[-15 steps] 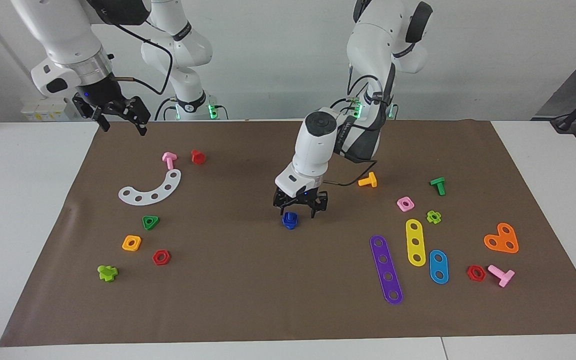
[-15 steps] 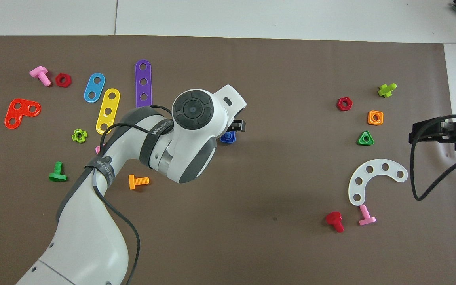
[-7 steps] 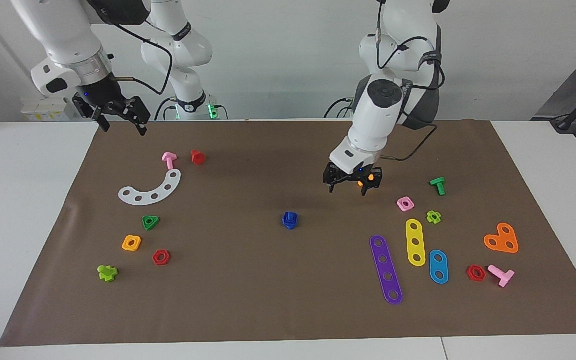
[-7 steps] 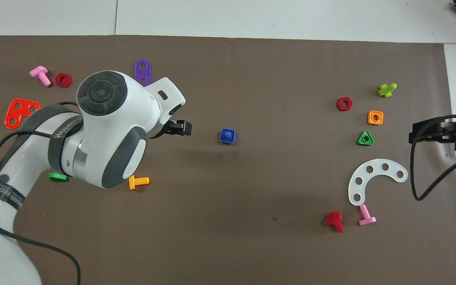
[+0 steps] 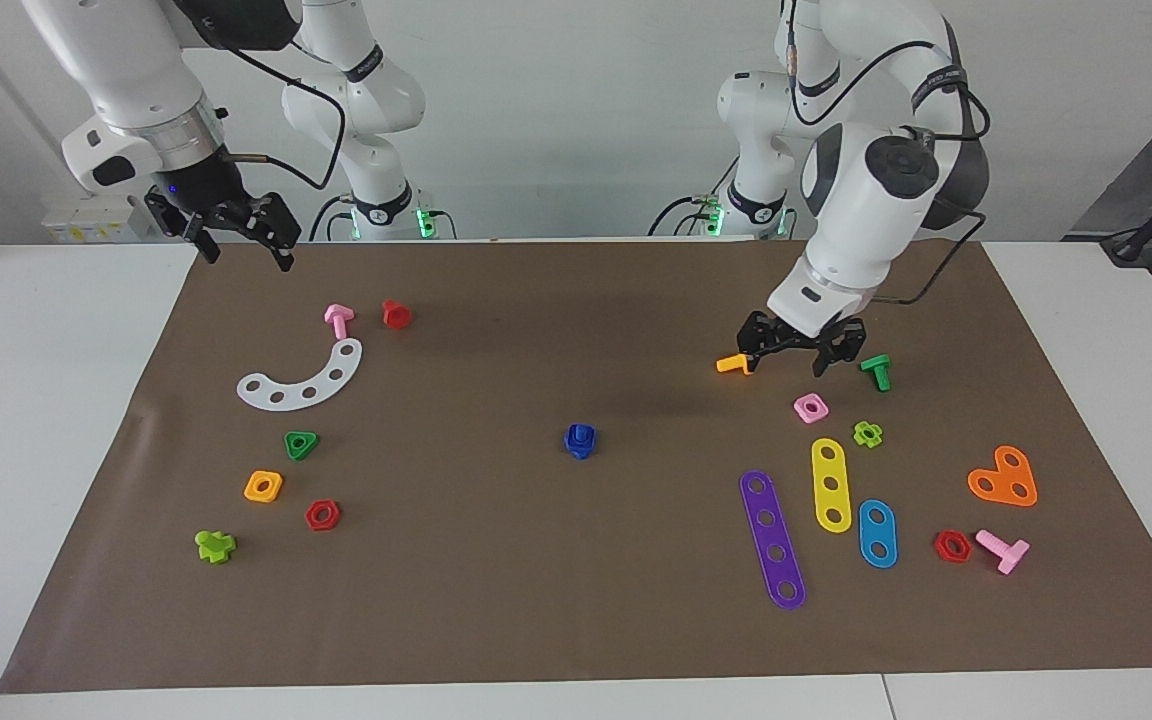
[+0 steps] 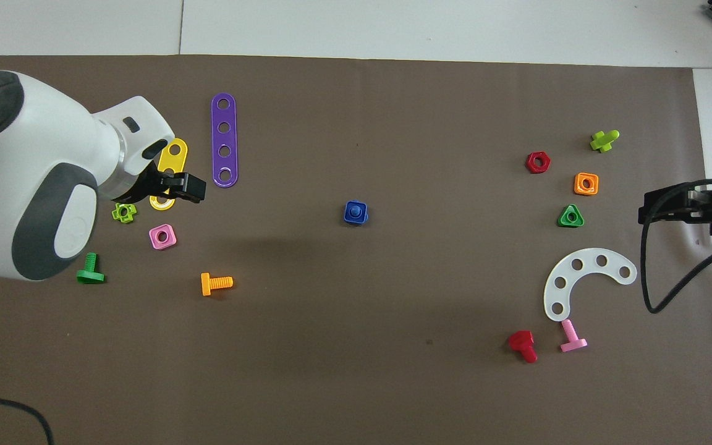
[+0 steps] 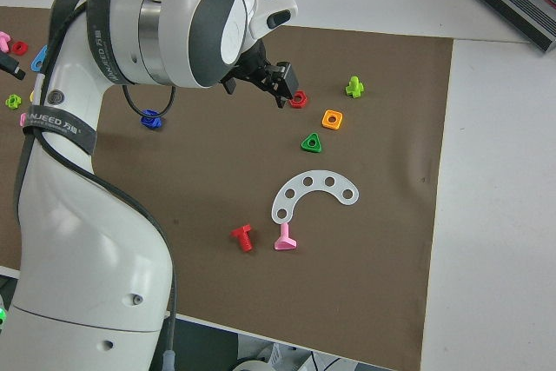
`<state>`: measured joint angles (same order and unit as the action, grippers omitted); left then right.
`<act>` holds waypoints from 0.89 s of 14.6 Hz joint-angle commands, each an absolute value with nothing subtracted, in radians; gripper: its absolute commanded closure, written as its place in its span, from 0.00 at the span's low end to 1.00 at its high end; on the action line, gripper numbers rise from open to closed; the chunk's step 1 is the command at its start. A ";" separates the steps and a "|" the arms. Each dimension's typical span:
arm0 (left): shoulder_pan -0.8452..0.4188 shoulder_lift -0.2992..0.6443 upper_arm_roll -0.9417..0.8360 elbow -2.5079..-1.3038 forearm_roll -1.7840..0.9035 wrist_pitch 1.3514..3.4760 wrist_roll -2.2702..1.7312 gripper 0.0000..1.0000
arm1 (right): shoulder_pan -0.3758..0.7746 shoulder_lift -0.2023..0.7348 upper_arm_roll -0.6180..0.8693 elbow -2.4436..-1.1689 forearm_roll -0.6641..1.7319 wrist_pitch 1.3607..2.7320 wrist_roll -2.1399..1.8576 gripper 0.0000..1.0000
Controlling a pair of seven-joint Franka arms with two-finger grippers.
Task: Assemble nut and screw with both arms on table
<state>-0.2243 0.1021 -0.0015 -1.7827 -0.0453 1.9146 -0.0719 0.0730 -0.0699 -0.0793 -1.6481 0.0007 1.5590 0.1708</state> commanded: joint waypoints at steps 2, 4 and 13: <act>-0.127 0.003 -0.009 -1.810 -0.051 1.873 0.037 0.00 | 0.069 -0.084 -0.083 -1.657 0.023 1.551 0.146 0.00; -0.111 -0.015 -0.009 -1.801 -0.025 1.870 0.038 0.00 | 0.069 -0.084 -0.083 -1.657 0.023 1.551 0.146 0.00; -0.072 -0.003 0.020 -1.553 0.018 1.639 0.120 0.00 | 0.069 -0.084 -0.083 -1.658 0.023 1.551 0.146 0.00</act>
<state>-0.0833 -0.0165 0.0186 -1.6235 -0.0015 1.7125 0.0846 0.0730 -0.0699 -0.0793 -1.6481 0.0007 1.5590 0.1708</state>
